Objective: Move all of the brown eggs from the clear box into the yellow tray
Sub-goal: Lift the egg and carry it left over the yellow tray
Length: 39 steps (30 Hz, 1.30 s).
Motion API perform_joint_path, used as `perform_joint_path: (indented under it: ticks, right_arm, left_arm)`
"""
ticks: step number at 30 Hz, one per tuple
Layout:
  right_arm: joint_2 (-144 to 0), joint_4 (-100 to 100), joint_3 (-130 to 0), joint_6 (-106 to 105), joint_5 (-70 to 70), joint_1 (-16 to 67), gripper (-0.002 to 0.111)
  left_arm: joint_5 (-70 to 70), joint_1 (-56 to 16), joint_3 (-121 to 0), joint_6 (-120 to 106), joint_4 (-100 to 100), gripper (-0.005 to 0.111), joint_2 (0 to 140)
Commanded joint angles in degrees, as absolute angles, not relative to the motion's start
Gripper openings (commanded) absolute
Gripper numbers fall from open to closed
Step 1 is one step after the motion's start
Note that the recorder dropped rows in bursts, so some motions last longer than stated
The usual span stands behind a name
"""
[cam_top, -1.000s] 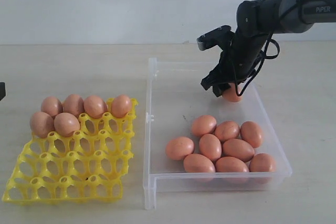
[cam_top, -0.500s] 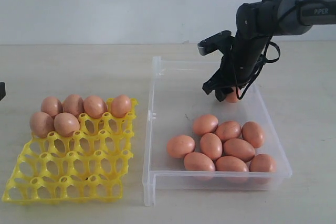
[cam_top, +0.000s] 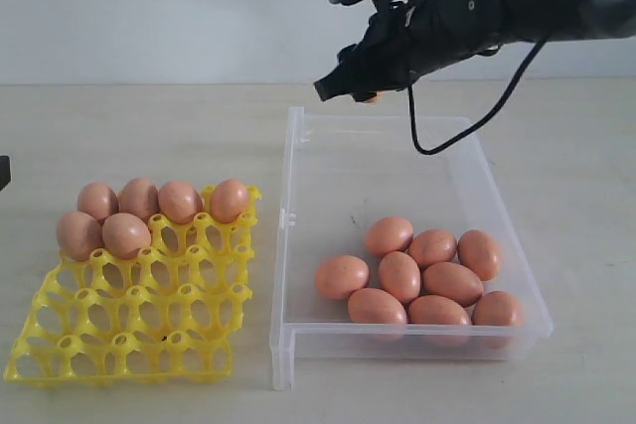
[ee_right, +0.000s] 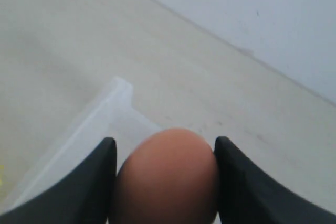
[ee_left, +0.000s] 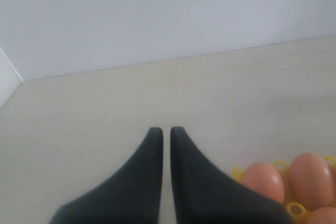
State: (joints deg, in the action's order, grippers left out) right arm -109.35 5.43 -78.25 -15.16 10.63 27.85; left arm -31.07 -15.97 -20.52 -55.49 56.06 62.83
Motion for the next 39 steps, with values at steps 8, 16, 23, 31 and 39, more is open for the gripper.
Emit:
perform_joint_path:
  ticks: [8, 16, 23, 31, 39]
  right_arm:
    - [-104.8, 1.7, -62.1, -4.5, -27.2, 38.4, 0.0]
    - [-107.3, -28.0, -58.6, 18.8, -50.5, 39.2, 0.0]
    - [-115.4, -41.2, -60.9, 19.1, -53.7, 39.0, 0.0]
    - [-124.8, -47.8, -67.5, 24.9, -58.7, 38.4, 0.0]
    - [-129.8, -50.0, -72.3, 28.3, -58.3, 38.4, 0.0]
  left_arm:
    - [-31.0, -15.9, -20.4, -54.8, 55.7, 0.004, 62.4]
    - [-30.4, -15.9, -20.4, -54.8, 55.7, 0.004, 62.4]
    - [-30.1, -15.9, -20.4, -54.8, 55.7, 0.004, 62.4]
    - [-30.0, -15.9, -20.4, -54.8, 55.7, 0.004, 62.4]
    - [-30.0, -15.9, -20.4, -54.8, 55.7, 0.004, 62.4]
